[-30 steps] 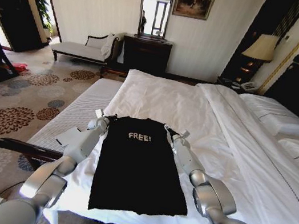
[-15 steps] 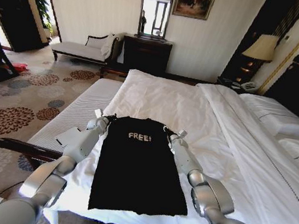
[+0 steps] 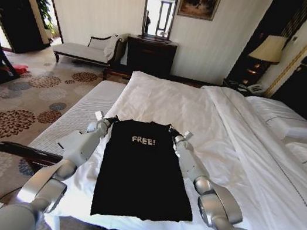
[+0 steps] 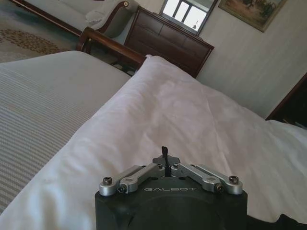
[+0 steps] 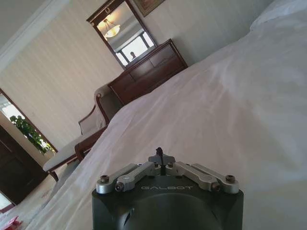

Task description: Fold the clothes on the bed.

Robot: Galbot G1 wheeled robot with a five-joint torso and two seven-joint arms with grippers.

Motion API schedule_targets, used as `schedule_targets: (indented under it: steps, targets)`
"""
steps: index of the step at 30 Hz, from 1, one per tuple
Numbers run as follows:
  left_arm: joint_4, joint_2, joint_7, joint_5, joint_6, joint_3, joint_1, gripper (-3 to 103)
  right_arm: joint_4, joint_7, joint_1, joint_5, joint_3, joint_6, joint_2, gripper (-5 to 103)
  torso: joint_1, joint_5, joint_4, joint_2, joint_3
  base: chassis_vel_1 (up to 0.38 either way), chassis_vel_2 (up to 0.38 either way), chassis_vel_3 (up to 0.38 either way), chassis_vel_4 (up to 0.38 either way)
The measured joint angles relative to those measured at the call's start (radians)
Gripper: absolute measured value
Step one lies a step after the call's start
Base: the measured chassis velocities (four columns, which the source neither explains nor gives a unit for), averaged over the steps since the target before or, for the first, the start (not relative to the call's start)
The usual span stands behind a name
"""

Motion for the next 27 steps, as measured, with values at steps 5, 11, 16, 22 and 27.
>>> schedule_targets:
  steps: [5,11,16,22,27]
  targets:
    - [-0.024,0.023,-0.013,-0.036,-0.013,-0.006,-0.016,0,0.094,0.036,-0.039,0.032,0.018,0.007,-0.04,0,0.0,0.0001,0.0,0.0,0.0,0.0,0.0,0.0,0.0]
    - [-0.021,0.019,-0.014,-0.06,-0.033,-0.018,-0.059,0,0.117,0.04,-0.031,0.075,0.013,0.028,-0.074,0,0.0,0.0003,-0.0005,0.0,0.0,0.0,0.0,0.0,0.0]
    - [-0.003,0.015,-0.015,-0.067,-0.037,-0.005,-0.099,0,0.116,0.038,0.007,0.1,-0.005,0.04,-0.072,0,0.0,0.0002,0.0002,0.0,0.0,0.0,0.0,0.0,0.0]
    - [-0.104,0.054,-0.038,-0.098,-0.036,0.017,-0.054,0,0.223,0.061,-0.044,0.124,-0.036,0.038,-0.109,0,0.0,0.0001,0.0001,0.0,0.0,0.0,0.0,0.0,0.0]
    - [-0.277,0.134,-0.069,-0.149,-0.022,0.019,0.069,0,0.36,0.102,-0.159,0.148,-0.07,0.012,-0.213,0,0.0,0.0004,0.0003,0.0,0.0,0.0,0.0,0.0,0.0]
